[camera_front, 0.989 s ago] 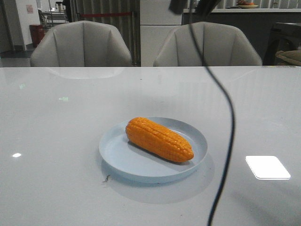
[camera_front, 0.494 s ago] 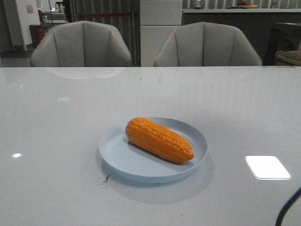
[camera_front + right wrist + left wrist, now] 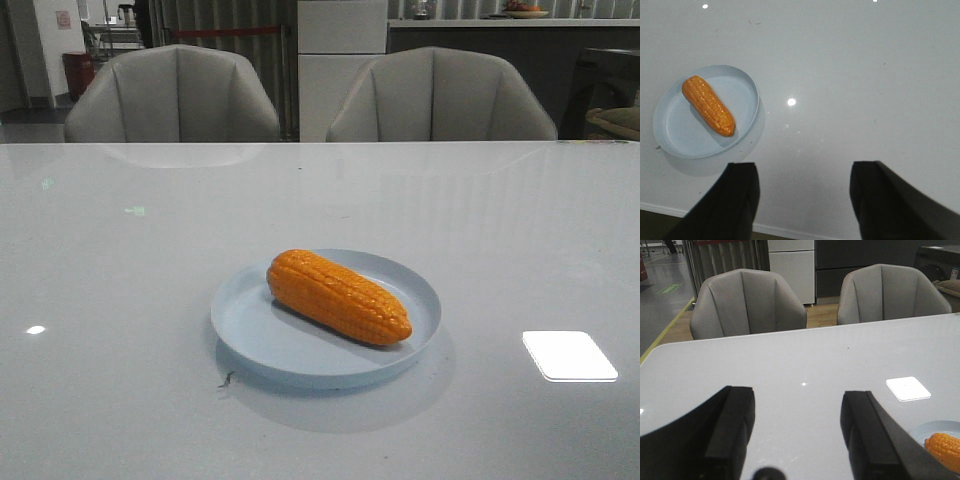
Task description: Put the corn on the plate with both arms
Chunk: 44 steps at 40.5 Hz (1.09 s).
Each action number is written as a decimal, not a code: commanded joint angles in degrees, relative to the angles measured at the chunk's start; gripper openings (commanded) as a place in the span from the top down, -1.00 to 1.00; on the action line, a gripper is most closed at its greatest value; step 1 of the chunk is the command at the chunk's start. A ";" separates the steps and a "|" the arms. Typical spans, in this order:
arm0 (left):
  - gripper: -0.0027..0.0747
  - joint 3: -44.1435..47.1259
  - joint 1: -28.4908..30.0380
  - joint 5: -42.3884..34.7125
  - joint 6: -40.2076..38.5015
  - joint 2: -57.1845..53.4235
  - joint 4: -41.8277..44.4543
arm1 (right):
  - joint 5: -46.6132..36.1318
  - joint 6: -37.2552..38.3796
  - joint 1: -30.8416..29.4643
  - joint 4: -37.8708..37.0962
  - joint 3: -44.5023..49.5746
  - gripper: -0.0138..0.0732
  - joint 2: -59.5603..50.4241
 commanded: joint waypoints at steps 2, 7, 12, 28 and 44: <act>-0.23 -1.70 -0.02 -5.40 -0.23 0.29 0.61 | -4.26 0.27 -0.50 0.87 -0.83 -0.49 -0.72; -0.23 -1.70 -0.02 -5.40 -0.23 0.29 0.41 | -4.13 0.27 -0.50 0.87 -0.83 -0.49 -0.72; -0.23 -1.70 -0.02 -5.40 -0.23 0.29 0.41 | -4.35 0.27 -0.50 0.87 -0.83 -0.49 -0.72; -0.23 -1.70 -0.02 -5.40 -0.23 0.29 0.41 | -4.35 0.27 -0.50 0.87 -0.83 -0.49 -0.72; 0.30 0.25 0.27 -10.60 -0.23 0.16 0.62 | -4.27 0.27 -0.50 0.87 -0.83 -0.49 -0.72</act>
